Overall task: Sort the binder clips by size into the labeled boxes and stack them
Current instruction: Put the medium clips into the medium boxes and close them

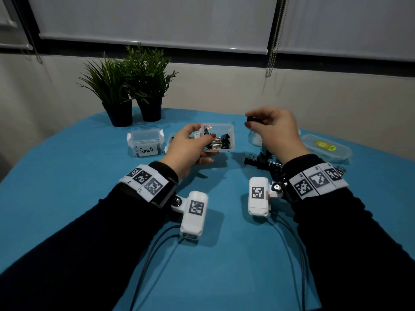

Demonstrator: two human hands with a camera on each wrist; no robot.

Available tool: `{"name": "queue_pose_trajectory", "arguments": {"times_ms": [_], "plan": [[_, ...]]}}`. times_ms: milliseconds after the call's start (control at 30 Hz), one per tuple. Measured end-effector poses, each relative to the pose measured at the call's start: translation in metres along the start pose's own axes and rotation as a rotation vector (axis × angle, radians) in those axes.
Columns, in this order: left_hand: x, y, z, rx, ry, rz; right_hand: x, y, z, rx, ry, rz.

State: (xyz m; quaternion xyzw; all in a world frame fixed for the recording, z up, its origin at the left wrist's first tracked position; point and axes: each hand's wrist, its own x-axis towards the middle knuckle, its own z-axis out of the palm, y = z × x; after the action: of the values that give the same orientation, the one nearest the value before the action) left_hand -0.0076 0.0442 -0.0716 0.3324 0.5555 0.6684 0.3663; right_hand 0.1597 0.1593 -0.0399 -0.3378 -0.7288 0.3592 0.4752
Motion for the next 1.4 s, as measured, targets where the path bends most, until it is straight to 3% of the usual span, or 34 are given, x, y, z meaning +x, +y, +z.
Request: {"name": "queue_pose_trajectory", "arguments": {"times_ms": [100,267,367,500,700,867,1067,1400], "plan": [[-0.001,0.0,0.0,0.005,0.0,-0.005,-0.006,-0.007,0.0,0.091,-0.028,-0.165],[-0.003,0.002,0.001,0.021,0.001,-0.003,-0.01,-0.012,0.005,0.266,-0.181,-0.226],[-0.005,0.004,0.002,0.032,-0.007,0.0,-0.009,-0.01,0.01,0.142,-0.271,-0.258],[-0.007,0.005,0.002,0.034,-0.016,0.003,-0.006,-0.003,0.012,-0.094,-0.25,-0.32],[-0.008,0.005,0.003,0.044,-0.026,-0.005,-0.005,-0.001,0.015,-0.189,-0.204,-0.368],[-0.008,0.005,0.002,0.047,-0.027,-0.003,-0.007,-0.004,0.018,-0.141,-0.202,-0.444],[-0.007,0.004,0.002,0.051,-0.023,-0.006,-0.008,-0.002,0.019,-0.127,-0.189,-0.376],[-0.006,0.004,0.003,0.056,-0.028,-0.004,-0.012,-0.007,0.022,-0.115,-0.157,-0.399]]}}
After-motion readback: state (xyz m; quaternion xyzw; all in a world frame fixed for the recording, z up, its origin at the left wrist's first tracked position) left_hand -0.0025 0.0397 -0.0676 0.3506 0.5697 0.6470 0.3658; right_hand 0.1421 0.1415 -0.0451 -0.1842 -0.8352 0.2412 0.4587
